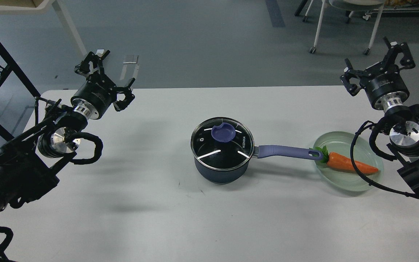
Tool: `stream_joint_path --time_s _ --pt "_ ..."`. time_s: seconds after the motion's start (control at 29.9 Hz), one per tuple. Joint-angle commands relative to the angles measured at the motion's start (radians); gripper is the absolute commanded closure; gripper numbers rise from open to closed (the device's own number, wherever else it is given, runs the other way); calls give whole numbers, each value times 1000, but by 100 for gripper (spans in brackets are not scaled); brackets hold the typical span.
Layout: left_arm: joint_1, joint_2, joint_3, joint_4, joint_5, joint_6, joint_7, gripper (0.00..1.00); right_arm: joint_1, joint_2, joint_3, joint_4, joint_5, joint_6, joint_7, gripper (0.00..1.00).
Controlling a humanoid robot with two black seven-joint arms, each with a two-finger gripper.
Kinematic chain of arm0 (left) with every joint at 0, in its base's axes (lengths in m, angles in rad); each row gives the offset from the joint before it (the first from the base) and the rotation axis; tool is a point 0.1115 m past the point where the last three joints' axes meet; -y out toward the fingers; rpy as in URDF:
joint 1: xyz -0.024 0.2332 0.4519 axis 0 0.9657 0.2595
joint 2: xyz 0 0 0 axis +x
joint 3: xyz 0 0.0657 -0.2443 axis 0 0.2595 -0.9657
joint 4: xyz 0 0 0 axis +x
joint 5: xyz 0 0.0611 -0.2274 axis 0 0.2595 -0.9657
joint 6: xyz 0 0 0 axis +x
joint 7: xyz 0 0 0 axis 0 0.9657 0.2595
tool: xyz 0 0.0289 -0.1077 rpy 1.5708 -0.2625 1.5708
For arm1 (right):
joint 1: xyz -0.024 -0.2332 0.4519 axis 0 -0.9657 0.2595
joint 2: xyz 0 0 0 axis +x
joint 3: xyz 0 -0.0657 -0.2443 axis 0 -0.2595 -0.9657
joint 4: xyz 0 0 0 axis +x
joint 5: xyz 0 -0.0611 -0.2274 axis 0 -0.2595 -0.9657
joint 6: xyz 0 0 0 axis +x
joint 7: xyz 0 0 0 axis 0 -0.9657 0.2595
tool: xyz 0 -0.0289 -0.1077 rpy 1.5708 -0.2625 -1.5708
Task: Open pot lid
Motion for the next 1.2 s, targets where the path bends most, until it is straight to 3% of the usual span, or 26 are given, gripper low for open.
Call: stream_joint_path --time_s 0.0,0.1,0.33,0.5,0.67,0.84,1.17 --pt "-7 -1 -2 -5 1 32 -7 1 2 1 0 -8 0 -1 1 0" --pt "-20 2 -5 -9 0 64 -4 1 7 1 -2 -3 0 1 1 0" --pt "-34 27 2 -9 1 51 7 1 14 -17 -23 26 -17 4 3 0" --pt "-34 38 9 -12 3 43 37 1 19 -147 -83 130 -116 -1 4 0" --pt "-34 41 10 -20 48 44 42 2 17 -288 -95 286 -340 -2 4 0" --pt "-34 68 7 -69 116 46 16 2 20 -374 -91 453 -615 -14 4 0" --pt "-28 99 10 -152 253 47 16 2 19 -523 -114 861 -1208 -62 31 0"
